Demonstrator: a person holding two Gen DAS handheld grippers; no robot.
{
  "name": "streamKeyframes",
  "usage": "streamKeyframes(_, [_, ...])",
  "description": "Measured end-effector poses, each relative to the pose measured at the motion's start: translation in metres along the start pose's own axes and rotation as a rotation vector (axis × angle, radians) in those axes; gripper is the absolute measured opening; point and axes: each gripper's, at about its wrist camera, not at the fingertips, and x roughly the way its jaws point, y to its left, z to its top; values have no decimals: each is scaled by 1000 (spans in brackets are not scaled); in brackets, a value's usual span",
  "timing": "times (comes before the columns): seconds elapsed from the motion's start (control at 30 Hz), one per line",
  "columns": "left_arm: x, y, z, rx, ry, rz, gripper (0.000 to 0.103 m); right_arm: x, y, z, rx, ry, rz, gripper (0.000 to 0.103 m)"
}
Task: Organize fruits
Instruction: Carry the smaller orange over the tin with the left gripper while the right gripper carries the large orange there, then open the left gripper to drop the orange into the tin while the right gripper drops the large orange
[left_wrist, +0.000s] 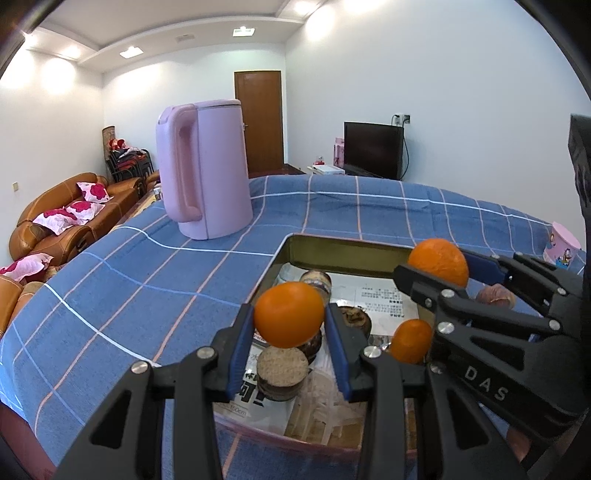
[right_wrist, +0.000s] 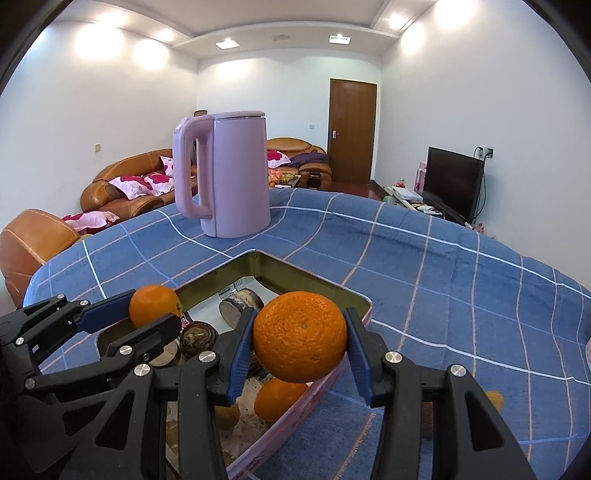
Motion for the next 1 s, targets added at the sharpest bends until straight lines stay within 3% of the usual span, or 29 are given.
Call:
streamKeyframes(0.47, [8, 4, -1, -1, 49, -7, 41, 20, 1, -4, -6, 86, 47, 49])
streamKeyframes(0.57, [7, 5, -1, -6, 47, -16, 43, 20, -1, -4, -2, 86, 47, 54])
streamKeyframes(0.67, [3, 5, -1, 1, 32, -1, 53, 17, -3, -4, 5, 77, 42, 58])
streamKeyframes(0.73, [2, 7, -1, -5, 27, 7, 70, 14, -6, -4, 12, 71, 31, 58])
streamKeyframes(0.83, [-3, 9, 0, -18, 10, 8, 87, 4, -14, -5, 37, 57, 26, 60])
streamKeyframes(0.9, [-7, 8, 1, -18, -6, 11, 94, -5, -20, -7, 49, 43, 27, 65])
streamKeyframes(1.0, [-13, 4, 2, -15, -24, 9, 94, -24, -34, -11, 49, 24, -8, 68])
